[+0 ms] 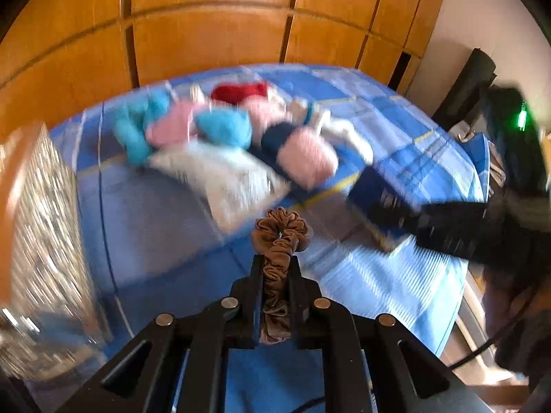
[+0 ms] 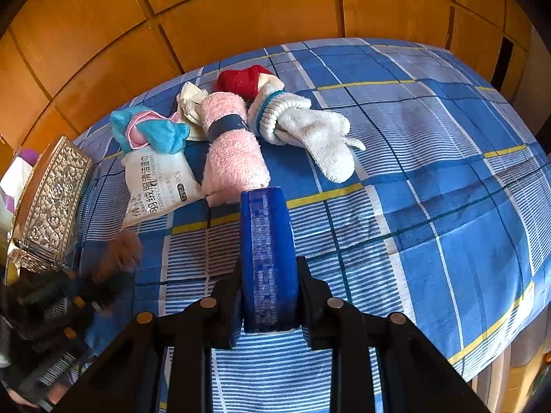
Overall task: Organize soft objects
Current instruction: 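Carry the brown scrunchie to the gold tray and release with the left gripper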
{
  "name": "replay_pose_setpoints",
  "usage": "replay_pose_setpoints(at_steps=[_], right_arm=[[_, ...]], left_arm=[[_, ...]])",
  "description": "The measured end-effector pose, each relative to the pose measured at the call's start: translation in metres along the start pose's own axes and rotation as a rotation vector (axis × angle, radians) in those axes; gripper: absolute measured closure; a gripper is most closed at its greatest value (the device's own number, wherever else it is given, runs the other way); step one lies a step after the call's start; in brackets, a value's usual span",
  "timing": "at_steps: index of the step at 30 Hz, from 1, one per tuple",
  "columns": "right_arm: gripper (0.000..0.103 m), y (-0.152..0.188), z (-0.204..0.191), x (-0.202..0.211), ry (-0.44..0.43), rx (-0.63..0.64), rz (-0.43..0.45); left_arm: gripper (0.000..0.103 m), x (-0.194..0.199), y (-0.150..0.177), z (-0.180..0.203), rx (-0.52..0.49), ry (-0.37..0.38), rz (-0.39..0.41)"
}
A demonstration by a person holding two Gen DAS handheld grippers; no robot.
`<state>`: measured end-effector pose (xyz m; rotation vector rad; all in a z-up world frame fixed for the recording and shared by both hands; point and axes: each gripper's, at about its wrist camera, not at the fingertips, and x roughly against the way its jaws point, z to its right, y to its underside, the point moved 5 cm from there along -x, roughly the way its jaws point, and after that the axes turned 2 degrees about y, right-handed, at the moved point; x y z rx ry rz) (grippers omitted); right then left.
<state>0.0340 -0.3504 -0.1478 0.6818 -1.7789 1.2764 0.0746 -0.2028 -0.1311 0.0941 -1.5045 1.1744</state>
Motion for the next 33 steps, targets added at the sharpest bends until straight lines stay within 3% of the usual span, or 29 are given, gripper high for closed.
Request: replay_pose_setpoints(at_steps=[9, 13, 18, 21, 26, 33], right_arm=[[0.078, 0.000, 0.002, -0.004, -0.004, -0.006, -0.006], [0.078, 0.000, 0.003, -0.004, 0.008, -0.006, 0.007], [0.078, -0.001, 0.001, -0.006, 0.029, 0.009, 0.016], [0.078, -0.001, 0.000, -0.007, 0.039, 0.013, 0.018], [0.078, -0.002, -0.002, -0.007, 0.054, 0.017, 0.022], [0.078, -0.002, -0.005, -0.008, 0.077, 0.029, 0.025]], left_arm=[[0.091, 0.051, -0.085, -0.035, 0.078, -0.041, 0.122], [0.091, 0.088, -0.113, -0.078, 0.152, -0.065, 0.177], [0.091, 0.136, -0.122, -0.155, 0.250, -0.165, 0.232], [0.091, 0.165, -0.109, -0.209, 0.309, -0.266, 0.249], [0.091, 0.214, -0.060, -0.293, 0.443, -0.399, 0.272], [0.091, 0.258, 0.055, -0.381, 0.687, -0.518, 0.256]])
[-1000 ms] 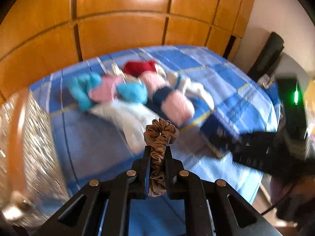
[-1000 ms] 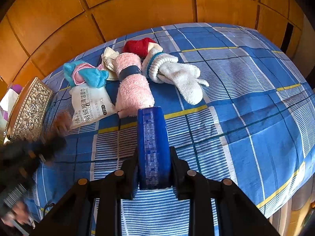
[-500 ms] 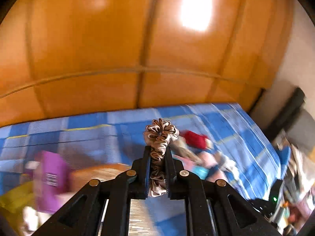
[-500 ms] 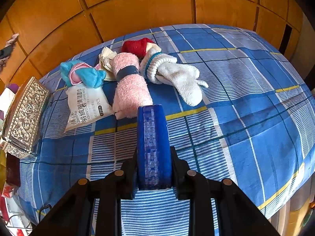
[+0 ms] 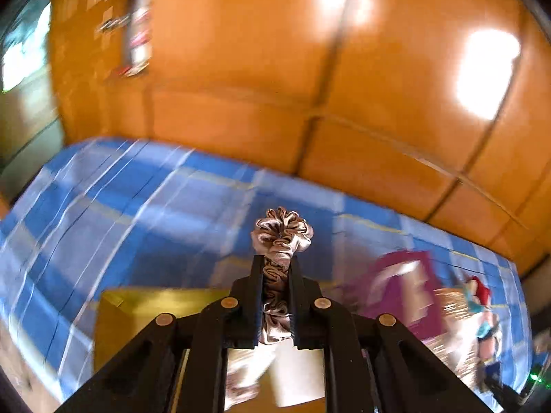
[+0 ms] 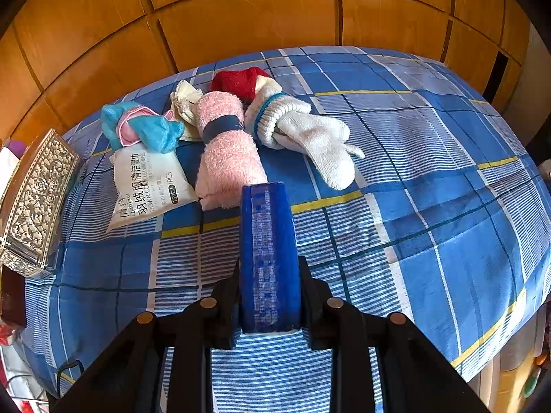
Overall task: Organize soft objects
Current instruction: 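Carry the brown scrunchie to the gold tray and release with the left gripper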
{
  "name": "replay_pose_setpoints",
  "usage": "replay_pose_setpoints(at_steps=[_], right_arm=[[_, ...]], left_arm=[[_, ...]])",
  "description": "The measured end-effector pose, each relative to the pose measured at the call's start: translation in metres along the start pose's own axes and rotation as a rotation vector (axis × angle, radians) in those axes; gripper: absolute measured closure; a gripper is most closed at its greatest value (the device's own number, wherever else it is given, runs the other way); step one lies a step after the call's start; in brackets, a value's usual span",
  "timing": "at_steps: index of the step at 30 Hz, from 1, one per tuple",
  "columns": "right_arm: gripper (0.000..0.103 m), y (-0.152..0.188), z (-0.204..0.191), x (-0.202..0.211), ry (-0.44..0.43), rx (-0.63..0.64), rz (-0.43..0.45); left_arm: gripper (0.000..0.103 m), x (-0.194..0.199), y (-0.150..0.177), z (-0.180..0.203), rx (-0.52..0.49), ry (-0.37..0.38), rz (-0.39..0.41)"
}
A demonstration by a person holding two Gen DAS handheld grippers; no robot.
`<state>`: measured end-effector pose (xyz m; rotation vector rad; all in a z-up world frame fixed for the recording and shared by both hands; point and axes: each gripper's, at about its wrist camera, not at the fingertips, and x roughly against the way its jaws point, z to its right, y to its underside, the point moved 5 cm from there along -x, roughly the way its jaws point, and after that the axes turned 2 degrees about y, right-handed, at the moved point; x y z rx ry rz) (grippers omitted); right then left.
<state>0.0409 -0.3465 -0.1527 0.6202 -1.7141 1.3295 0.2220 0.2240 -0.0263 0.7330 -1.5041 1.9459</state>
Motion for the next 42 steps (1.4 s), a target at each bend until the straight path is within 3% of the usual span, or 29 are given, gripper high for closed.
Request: replay_pose_setpoints(at_steps=[5, 10, 13, 14, 15, 23, 30, 36, 42], right_arm=[[0.078, -0.001, -0.002, -0.001, 0.020, 0.009, -0.005], [0.078, -0.001, -0.005, -0.003, 0.044, 0.008, -0.014], [0.079, -0.001, -0.005, -0.002, 0.053, -0.002, -0.017], [0.079, -0.001, -0.005, -0.002, 0.056, -0.008, -0.017], [0.079, 0.000, -0.005, -0.002, 0.056, -0.012, -0.017], [0.079, -0.006, 0.000, 0.001, 0.069, -0.044, -0.005], [0.079, -0.047, -0.008, 0.027, 0.027, -0.029, 0.068], [0.079, -0.100, -0.055, 0.046, -0.077, 0.051, 0.106], [0.079, -0.132, -0.158, 0.074, -0.250, 0.210, 0.147]], left_arm=[[0.090, -0.017, 0.047, -0.057, 0.070, -0.058, -0.087], [0.086, -0.043, 0.072, -0.068, 0.118, -0.049, -0.148], [0.068, -0.049, 0.077, -0.067, 0.154, -0.033, -0.160], [0.055, -0.049, 0.077, -0.068, 0.164, -0.040, -0.153], [0.051, -0.047, 0.077, -0.069, 0.165, -0.050, -0.144], [0.051, -0.011, 0.084, -0.073, 0.165, -0.084, -0.070], [0.051, 0.015, 0.116, -0.068, 0.163, -0.100, -0.077], [0.050, 0.033, 0.137, -0.061, 0.140, -0.120, -0.062], [0.050, 0.047, 0.151, -0.054, 0.116, -0.132, -0.046]])
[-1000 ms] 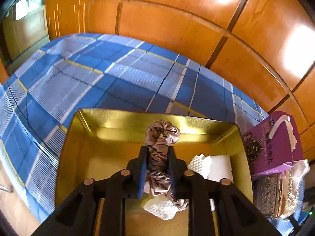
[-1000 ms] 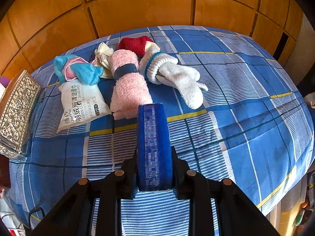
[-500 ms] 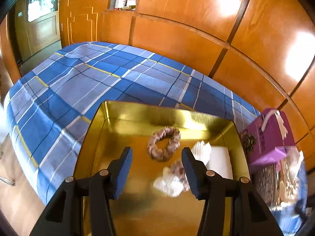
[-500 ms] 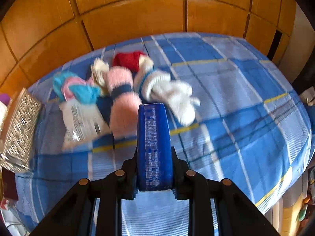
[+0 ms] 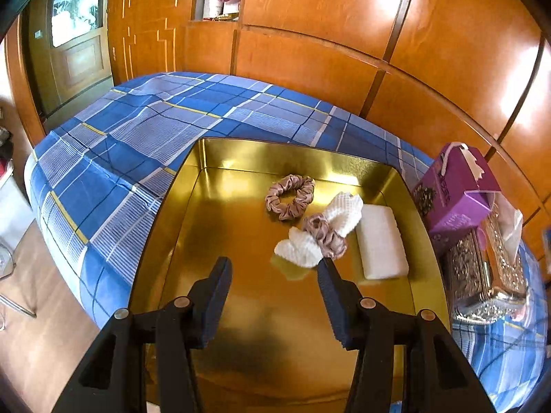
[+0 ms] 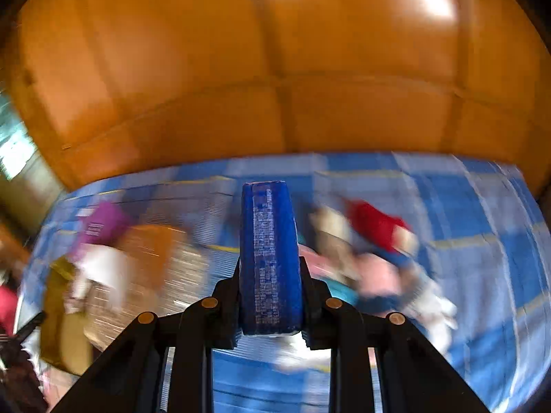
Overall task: Organize soft objects
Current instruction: 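Carry the brown scrunchie to the gold tray and release with the left gripper, then carry the blue packet to the gold tray and release with the right gripper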
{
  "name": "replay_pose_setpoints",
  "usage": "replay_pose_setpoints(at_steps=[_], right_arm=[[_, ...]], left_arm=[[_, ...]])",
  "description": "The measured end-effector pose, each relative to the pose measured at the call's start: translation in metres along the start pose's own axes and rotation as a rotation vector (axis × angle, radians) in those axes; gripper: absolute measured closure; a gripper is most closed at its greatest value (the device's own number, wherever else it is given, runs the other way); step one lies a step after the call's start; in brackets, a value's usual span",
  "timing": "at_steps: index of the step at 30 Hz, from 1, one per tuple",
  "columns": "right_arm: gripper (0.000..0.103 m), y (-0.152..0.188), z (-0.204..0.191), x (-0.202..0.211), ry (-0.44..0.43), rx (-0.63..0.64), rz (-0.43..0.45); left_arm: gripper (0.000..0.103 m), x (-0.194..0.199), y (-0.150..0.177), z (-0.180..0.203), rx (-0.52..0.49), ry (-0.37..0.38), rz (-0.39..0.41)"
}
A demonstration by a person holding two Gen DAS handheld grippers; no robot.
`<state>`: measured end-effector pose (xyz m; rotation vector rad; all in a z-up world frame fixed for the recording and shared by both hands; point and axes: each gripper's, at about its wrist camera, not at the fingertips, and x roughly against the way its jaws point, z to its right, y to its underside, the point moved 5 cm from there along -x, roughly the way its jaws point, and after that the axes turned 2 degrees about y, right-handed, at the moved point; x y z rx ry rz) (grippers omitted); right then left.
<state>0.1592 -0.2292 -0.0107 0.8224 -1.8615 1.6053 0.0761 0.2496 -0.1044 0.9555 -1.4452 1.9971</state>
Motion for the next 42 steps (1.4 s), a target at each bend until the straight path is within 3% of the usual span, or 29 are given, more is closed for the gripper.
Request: replay_pose_setpoints(at_steps=[6, 12, 15, 21, 25, 28, 33, 42], right_arm=[[0.079, -0.004, -0.134, 0.004, -0.253, 0.198, -0.017], [0.079, 0.056, -0.252, -0.001, -0.473, 0.390, -0.141], [0.079, 0.086, -0.279, -0.016, -0.506, 0.419, -0.202], [0.079, 0.136, -0.299, -0.060, -0.448, 0.430, -0.296], [0.076, 0.145, -0.301, -0.084, -0.382, 0.440, -0.307], [0.063, 0.149, -0.291, -0.088, -0.375, 0.412, -0.331], [0.057, 0.145, -0.286, -0.078, -0.351, 0.431, -0.272], [0.057, 0.137, -0.269, -0.039, -0.338, 0.403, -0.142]], left_arm=[[0.050, 0.011, 0.006, -0.002, 0.021, 0.008, 0.024], [0.050, 0.016, 0.005, -0.008, 0.029, -0.009, 0.047], [0.050, 0.019, 0.006, -0.012, 0.035, -0.021, 0.058], [0.050, 0.021, 0.008, -0.012, 0.037, -0.020, 0.062], [0.050, 0.024, 0.009, -0.005, 0.016, -0.016, 0.072], [0.050, 0.028, 0.009, 0.001, -0.010, -0.023, 0.087], [0.048, 0.032, 0.010, 0.010, -0.042, -0.020, 0.100], [0.046, 0.040, 0.013, 0.025, -0.085, -0.008, 0.112]])
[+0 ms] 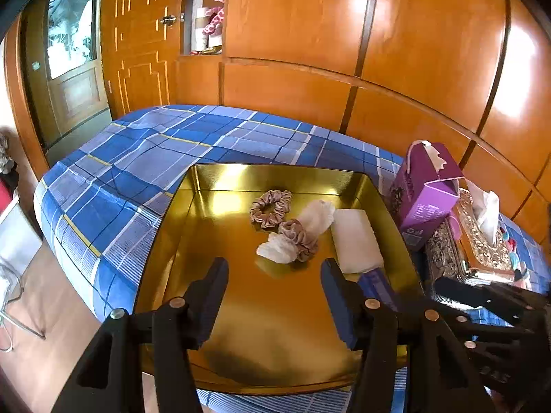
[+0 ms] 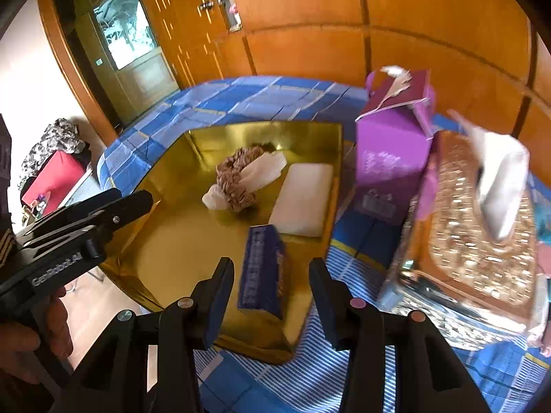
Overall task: Organize soft objects
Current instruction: 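Carry the blue packet to the gold tray and release with the right gripper, then move both tools back toward the remaining soft items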
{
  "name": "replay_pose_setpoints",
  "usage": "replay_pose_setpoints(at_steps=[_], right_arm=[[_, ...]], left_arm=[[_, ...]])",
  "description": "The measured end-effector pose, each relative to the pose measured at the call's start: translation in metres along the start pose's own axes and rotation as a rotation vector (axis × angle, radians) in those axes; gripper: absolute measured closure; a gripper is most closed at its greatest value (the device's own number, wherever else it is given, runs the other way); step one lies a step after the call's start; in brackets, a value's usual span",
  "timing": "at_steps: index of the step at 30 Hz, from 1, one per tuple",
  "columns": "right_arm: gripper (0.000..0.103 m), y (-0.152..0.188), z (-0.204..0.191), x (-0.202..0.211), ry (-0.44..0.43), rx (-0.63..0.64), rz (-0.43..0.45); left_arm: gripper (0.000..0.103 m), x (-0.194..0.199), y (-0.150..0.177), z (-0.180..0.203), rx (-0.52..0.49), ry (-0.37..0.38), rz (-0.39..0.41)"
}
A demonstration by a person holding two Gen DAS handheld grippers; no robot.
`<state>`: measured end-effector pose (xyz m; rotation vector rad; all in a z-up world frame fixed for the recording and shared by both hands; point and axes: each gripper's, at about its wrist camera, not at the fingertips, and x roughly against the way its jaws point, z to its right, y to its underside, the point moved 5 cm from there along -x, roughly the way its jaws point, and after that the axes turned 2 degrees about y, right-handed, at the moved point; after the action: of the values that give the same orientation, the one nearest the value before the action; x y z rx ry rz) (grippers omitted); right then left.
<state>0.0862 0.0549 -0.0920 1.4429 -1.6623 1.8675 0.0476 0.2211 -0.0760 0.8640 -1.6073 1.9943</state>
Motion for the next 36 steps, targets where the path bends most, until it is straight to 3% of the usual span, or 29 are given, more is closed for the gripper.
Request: replay_pose_setpoints(at_steps=[8, 16, 36], right_arm=[[0.057, 0.010, 0.024, 0.040, 0.087, -0.047, 0.115], [0.057, 0.025, 0.064, 0.066, 0.156, -0.127, 0.160], [0.057, 0.130, 0.216, 0.128, 0.451, -0.388, 0.107]], left_arm=[[0.046, 0.014, 0.000, 0.022, -0.051, 0.026, 0.025], [0.046, 0.027, -0.001, 0.050, -0.117, 0.068, 0.043], [0.046, 0.041, -0.003, 0.144, -0.351, 0.198, 0.064]])
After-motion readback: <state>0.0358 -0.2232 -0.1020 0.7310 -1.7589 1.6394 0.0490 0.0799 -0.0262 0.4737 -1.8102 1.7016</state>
